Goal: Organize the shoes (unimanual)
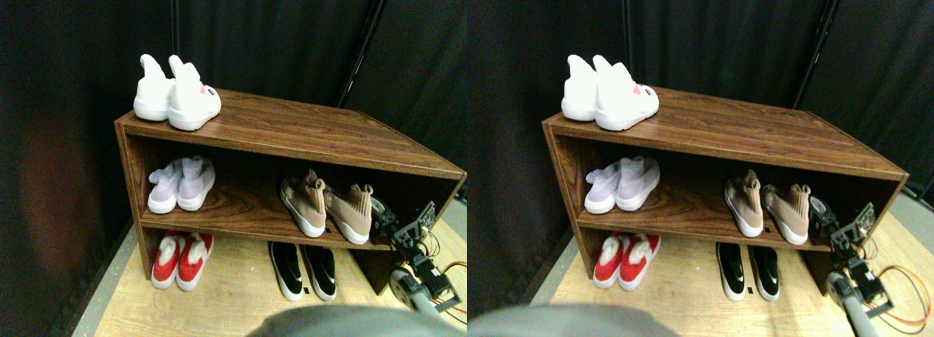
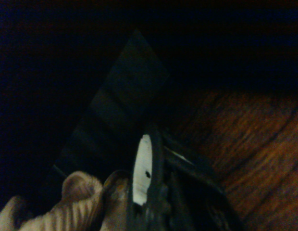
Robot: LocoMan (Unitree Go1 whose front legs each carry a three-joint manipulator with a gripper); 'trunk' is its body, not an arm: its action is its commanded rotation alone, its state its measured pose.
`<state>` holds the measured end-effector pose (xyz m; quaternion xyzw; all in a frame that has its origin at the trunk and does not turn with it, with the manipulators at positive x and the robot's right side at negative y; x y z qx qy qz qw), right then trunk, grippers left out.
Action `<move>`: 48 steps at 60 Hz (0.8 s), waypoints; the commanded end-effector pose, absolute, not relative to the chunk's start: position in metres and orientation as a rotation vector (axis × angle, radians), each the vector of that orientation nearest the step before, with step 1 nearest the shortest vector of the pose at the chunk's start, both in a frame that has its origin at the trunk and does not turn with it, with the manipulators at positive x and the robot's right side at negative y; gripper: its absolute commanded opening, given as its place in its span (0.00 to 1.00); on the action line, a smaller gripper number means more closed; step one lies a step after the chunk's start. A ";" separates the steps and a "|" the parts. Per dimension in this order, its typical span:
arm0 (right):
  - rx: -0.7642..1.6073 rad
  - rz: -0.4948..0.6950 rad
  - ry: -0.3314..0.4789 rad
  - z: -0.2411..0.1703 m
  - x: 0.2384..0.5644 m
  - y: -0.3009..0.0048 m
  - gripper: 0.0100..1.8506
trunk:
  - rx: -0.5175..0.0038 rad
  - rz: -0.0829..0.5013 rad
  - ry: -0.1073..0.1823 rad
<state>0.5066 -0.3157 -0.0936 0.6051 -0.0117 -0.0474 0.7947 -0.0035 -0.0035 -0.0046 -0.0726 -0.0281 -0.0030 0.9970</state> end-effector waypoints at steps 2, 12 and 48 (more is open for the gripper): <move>1.265 -0.029 -0.038 -0.086 0.505 -0.302 0.03 | -0.167 0.014 -0.040; 1.291 -0.028 -0.015 -0.085 0.504 -0.289 0.03 | -0.176 0.020 -0.040; 1.346 -0.042 0.000 -0.093 0.501 -0.265 0.03 | -0.192 0.034 -0.034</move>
